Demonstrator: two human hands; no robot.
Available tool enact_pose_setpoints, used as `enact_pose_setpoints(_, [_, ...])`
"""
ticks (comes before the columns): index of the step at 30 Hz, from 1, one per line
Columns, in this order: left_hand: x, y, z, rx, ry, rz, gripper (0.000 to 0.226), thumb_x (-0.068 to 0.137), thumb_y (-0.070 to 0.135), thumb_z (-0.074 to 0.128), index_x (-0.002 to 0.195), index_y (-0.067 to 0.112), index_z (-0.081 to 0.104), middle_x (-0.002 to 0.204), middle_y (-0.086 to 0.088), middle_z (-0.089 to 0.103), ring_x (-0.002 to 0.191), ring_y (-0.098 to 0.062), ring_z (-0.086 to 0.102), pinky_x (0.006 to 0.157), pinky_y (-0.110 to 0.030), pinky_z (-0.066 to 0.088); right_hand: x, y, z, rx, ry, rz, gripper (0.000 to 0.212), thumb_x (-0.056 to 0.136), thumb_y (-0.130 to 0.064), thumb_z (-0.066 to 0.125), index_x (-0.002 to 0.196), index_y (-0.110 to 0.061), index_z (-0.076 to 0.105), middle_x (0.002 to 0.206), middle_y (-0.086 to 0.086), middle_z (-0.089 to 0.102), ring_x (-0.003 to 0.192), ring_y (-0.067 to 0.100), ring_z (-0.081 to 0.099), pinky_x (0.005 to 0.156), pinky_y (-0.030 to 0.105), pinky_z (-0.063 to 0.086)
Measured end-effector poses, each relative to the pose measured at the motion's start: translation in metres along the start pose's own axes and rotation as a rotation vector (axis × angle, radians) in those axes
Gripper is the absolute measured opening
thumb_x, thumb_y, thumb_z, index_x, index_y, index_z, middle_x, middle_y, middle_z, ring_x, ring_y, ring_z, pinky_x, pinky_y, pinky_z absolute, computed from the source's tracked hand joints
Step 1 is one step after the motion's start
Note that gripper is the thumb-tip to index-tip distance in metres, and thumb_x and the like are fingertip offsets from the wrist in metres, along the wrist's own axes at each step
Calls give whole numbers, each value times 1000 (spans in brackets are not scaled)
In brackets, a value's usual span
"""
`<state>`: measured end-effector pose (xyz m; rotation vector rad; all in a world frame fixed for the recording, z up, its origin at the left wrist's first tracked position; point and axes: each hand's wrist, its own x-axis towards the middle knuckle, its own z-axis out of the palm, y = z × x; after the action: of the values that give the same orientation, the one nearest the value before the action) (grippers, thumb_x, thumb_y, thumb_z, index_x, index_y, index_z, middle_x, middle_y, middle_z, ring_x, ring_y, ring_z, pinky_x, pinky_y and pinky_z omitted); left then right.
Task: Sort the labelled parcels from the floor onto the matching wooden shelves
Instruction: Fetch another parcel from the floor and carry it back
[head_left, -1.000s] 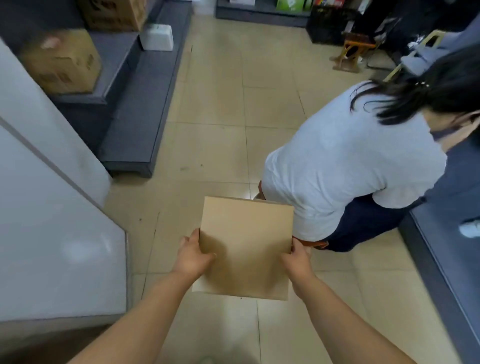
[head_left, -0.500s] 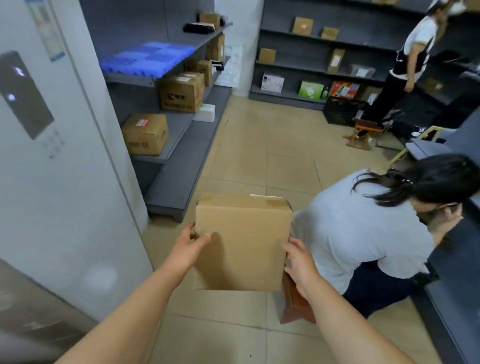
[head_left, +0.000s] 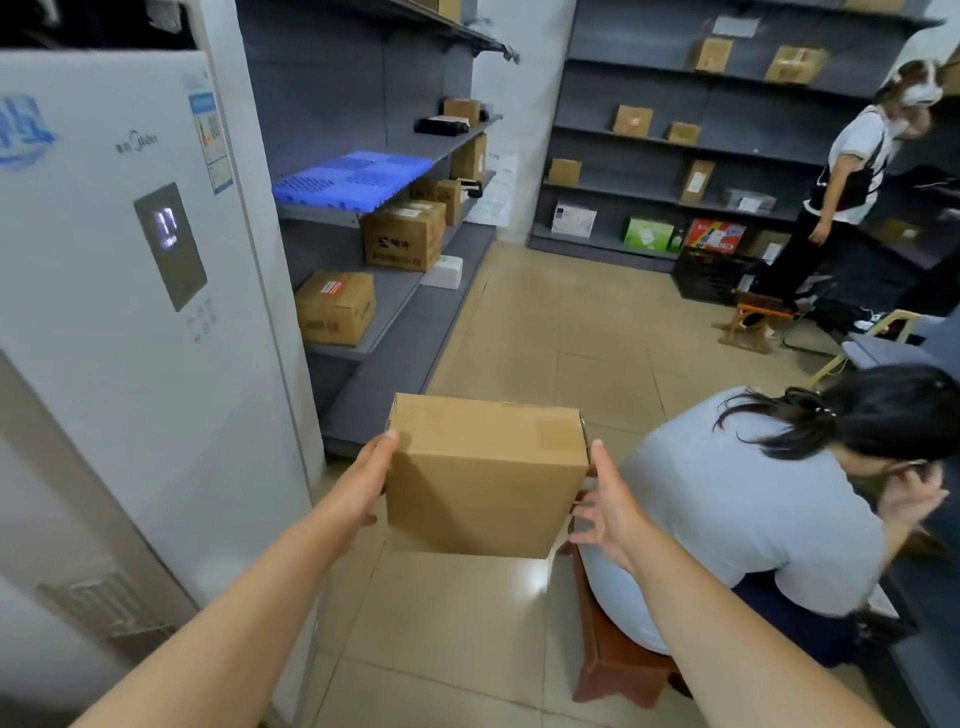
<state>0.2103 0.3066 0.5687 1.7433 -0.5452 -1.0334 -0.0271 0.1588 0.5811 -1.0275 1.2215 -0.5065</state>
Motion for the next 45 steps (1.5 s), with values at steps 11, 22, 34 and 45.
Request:
enact_pose_setpoints(11, [-25, 24, 10, 16, 6, 202, 51, 84, 55, 53, 129, 46, 30, 110, 5, 55, 102, -13, 55, 90, -37, 46, -17, -33, -38, -191, -75, -14, 55, 81, -76, 24, 110, -39, 54, 123, 1, 58, 102, 20, 58, 101, 57, 39])
enact_pose_setpoints(22, [-45, 25, 23, 56, -125, 293, 56, 77, -2, 65, 115, 32, 42, 123, 4, 50, 112, -15, 48, 80, -25, 44, -11, -46, -62, -347, -177, -21, 52, 82, -67, 46, 122, -35, 50, 122, 0, 59, 95, 22, 67, 95, 46, 48])
enact_pose_setpoints(34, [-28, 38, 20, 479, 400, 415, 108, 65, 34, 80, 146, 20, 9, 153, -9, 18, 140, -27, 17, 112, -48, 22, -17, -86, -65, 81, -166, -291, 54, 80, -4, 65, 128, -20, 44, 96, 9, 64, 85, 24, 62, 86, 45, 51])
enact_pose_setpoints(45, [-36, 66, 13, 321, 6, 356, 92, 66, 29, 81, 138, 38, 24, 136, 5, 37, 120, -19, 39, 97, -37, 39, -20, -122, -87, 233, -147, -373, 69, 77, -1, 66, 136, -24, 37, 101, 9, 62, 84, 24, 61, 66, 37, 48])
